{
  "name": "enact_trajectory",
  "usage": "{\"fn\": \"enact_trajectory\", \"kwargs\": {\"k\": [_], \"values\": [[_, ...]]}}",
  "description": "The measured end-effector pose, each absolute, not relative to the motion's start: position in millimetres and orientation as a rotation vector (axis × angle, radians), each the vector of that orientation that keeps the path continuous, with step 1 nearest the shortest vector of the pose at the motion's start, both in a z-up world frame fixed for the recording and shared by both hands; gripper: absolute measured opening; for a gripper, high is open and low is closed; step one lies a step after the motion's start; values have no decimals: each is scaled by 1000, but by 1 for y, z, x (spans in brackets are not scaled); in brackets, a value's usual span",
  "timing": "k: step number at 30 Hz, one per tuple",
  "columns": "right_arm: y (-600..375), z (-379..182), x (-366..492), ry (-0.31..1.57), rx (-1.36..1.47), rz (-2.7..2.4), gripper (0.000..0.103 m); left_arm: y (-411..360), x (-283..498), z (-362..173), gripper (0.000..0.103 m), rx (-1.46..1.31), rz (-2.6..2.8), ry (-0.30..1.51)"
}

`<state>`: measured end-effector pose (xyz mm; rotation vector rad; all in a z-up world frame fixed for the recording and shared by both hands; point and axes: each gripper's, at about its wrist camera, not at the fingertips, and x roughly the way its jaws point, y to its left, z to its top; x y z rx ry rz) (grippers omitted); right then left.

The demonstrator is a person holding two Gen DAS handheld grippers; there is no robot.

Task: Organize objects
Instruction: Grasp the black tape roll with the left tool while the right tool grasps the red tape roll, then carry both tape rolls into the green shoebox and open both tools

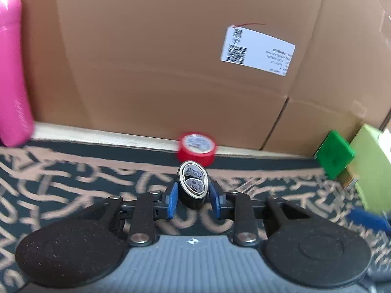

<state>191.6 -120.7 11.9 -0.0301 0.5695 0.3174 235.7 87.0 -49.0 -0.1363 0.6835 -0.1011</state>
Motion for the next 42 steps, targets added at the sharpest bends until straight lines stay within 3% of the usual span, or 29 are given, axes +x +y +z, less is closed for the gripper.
{"fn": "enact_trajectory", "kwargs": {"k": [9, 16, 18, 20, 32, 42], "values": [[-45, -6, 275, 628, -33, 397, 64, 144, 215, -42, 31, -143, -56, 702], [-11, -19, 327, 673, -9, 360, 64, 142, 226, -45, 31, -119, -72, 705], [-7, -22, 335, 678, -11, 342, 44, 141, 229, -48, 31, -111, -71, 711], [-8, -23, 335, 669, -29, 330, 44, 141, 231, -50, 31, -118, -73, 708], [-50, -12, 271, 629, 5, 381, 44, 118, 209, -47, 31, -114, -133, 728], [-133, 13, 162, 497, 15, 326, 44, 41, 162, -16, 31, -105, -309, 700]]}}
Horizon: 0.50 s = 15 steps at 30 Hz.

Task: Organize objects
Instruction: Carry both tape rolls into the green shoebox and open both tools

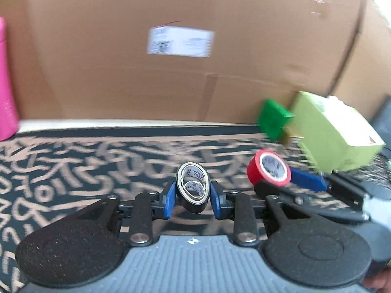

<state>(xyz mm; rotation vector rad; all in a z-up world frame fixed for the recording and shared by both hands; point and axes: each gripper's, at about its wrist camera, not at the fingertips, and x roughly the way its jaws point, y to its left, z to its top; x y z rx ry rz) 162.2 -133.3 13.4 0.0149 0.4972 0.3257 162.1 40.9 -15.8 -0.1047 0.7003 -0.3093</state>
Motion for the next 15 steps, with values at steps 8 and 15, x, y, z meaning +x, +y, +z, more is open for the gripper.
{"fn": "enact_trajectory", "kwargs": {"k": [8, 15], "values": [[-232, 47, 97, 386, 35, 162, 44, -60, 146, 21, 31, -64, -517, 636], [-309, 75, 79, 296, 48, 1, 44, -138, 161, 52, 31, -44, -594, 588]]}}
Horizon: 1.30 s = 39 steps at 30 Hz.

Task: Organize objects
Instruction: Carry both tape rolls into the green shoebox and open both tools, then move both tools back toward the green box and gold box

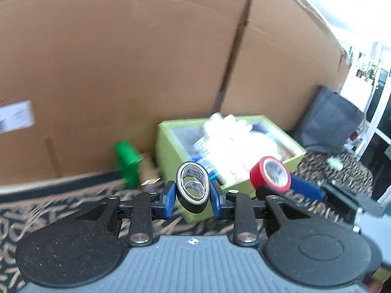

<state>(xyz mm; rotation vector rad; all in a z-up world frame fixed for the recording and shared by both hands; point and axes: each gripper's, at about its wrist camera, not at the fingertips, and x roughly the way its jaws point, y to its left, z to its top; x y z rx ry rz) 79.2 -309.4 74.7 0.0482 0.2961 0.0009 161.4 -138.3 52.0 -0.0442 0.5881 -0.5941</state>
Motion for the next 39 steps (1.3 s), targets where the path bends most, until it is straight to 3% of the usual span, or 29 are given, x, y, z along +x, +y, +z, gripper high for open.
{"fn": "enact_trajectory", "kwargs": {"k": [15, 17, 18, 19, 21, 22, 39], "values": [[-374, 68, 132, 321, 55, -105, 45, -223, 221, 40, 31, -12, -545, 603], [-377, 61, 144, 350, 51, -97, 45, -219, 222, 35, 53, -29, -542, 586], [-377, 57, 149, 380, 44, -89, 51, -215, 221, 33, 84, -40, -532, 582], [-377, 52, 151, 397, 37, -87, 59, -210, 218, 31, 100, -52, -494, 567], [-376, 47, 144, 373, 21, -95, 86, -198, 207, 30, 101, -65, -418, 498], [-375, 46, 139, 353, 16, -104, 88, -193, 203, 28, 101, -54, -404, 479], [-337, 81, 121, 304, -5, -99, 91, -141, 180, 36, 101, -89, -341, 519]]}}
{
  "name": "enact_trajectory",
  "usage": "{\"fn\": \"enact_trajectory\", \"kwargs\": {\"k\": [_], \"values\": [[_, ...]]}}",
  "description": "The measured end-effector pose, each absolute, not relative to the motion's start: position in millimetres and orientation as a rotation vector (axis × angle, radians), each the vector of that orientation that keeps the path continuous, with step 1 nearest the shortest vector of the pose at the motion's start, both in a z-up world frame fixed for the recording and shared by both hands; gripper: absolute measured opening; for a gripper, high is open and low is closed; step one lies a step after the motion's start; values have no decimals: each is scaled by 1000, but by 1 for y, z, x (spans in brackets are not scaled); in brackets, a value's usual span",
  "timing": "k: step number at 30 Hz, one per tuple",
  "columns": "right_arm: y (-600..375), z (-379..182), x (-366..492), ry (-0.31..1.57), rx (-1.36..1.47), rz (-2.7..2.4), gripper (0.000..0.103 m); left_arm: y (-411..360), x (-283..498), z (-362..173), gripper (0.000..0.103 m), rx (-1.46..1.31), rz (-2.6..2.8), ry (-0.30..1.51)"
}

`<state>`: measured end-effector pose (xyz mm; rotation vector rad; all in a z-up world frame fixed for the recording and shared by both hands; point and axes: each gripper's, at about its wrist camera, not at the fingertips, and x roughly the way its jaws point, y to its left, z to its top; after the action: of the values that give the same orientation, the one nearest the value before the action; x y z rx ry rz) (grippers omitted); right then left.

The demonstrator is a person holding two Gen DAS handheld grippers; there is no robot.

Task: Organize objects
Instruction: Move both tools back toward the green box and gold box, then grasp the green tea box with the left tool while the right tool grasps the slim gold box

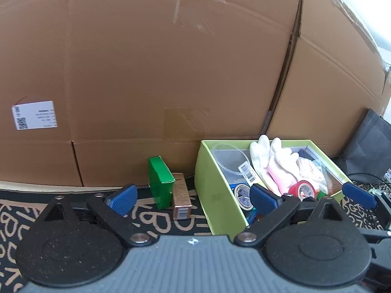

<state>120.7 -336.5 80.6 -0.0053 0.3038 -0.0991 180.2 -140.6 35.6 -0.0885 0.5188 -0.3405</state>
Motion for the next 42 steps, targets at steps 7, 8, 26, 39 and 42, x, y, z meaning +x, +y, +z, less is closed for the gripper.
{"fn": "enact_trajectory", "kwargs": {"k": [7, 8, 26, 39, 42], "values": [[-298, 91, 115, 288, -46, -49, 91, -115, 164, 45, 101, -94, -339, 524], [-291, 91, 114, 289, -51, -37, 91, -109, 162, 46, 101, -97, -343, 524], [-151, 36, 185, 496, -164, 114, 65, -9, 166, 22, 101, -178, -208, 609], [-194, 14, 212, 519, -113, -159, 59, -64, 227, 9, 101, -218, -312, 670], [-200, 15, 209, 518, -98, -125, 60, -90, 245, 5, 101, -211, -338, 675]]}}
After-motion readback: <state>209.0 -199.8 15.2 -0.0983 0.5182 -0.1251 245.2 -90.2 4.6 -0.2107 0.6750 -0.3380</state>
